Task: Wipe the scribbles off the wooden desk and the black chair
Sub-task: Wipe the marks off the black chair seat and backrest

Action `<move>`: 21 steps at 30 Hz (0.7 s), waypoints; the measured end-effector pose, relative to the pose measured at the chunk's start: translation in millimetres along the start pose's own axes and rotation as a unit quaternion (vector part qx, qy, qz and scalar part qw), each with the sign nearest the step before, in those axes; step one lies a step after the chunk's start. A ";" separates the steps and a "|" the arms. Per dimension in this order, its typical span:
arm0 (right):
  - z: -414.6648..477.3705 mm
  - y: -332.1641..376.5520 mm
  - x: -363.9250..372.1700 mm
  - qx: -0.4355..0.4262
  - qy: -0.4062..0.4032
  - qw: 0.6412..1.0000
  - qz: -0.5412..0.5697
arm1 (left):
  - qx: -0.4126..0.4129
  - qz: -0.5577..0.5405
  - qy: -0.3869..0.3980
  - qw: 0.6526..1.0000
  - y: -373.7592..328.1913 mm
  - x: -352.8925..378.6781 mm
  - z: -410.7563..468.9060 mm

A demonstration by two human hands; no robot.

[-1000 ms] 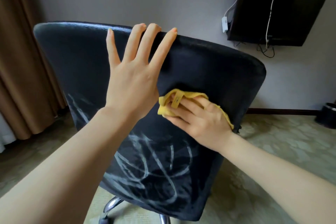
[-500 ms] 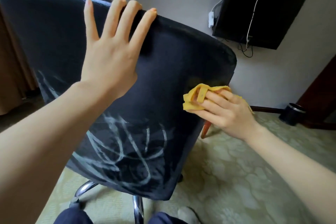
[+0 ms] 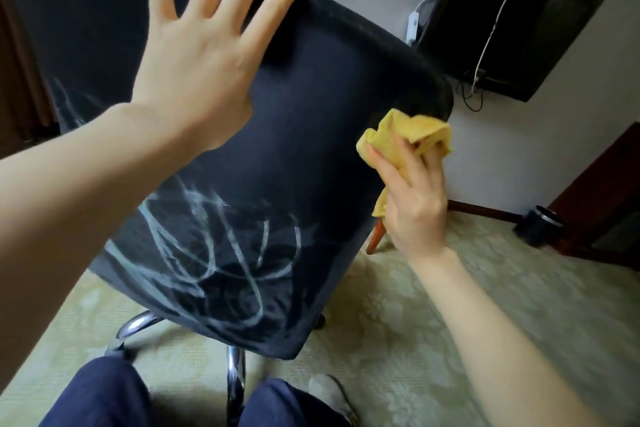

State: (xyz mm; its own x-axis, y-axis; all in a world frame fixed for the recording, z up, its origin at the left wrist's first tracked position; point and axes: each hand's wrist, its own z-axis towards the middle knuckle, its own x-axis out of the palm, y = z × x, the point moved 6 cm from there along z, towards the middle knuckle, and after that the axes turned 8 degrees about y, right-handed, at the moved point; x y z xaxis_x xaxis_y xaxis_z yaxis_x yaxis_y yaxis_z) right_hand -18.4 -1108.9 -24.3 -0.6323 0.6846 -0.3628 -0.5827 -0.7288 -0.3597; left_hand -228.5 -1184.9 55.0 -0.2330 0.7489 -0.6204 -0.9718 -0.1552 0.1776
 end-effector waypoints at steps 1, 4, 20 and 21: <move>-13.7 5.3 6.5 0.021 0.011 1.000 -0.005 | -0.001 0.000 -0.002 1.000 -0.6 -0.3 0.0; -53.7 21.0 26.5 0.095 0.050 0.994 0.005 | -0.007 -0.002 -0.006 1.000 0.5 -1.2 -0.3; -5.1 -2.1 3.8 0.125 -0.018 0.989 0.078 | -0.004 -0.022 -0.018 1.000 -1.9 1.7 0.4; 7.2 -3.4 -0.1 0.131 -0.038 0.986 0.093 | -0.006 -0.024 -0.020 0.999 -1.5 2.6 0.7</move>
State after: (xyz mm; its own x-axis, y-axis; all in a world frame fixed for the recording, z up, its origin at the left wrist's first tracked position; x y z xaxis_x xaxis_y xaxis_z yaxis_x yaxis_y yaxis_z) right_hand -20.0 -1106.6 -16.9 -0.7718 0.5422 -0.3323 -0.5582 -0.8279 -0.0544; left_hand -227.7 -1182.4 53.7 -0.1846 0.7806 -0.5971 -0.9822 -0.1257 0.1394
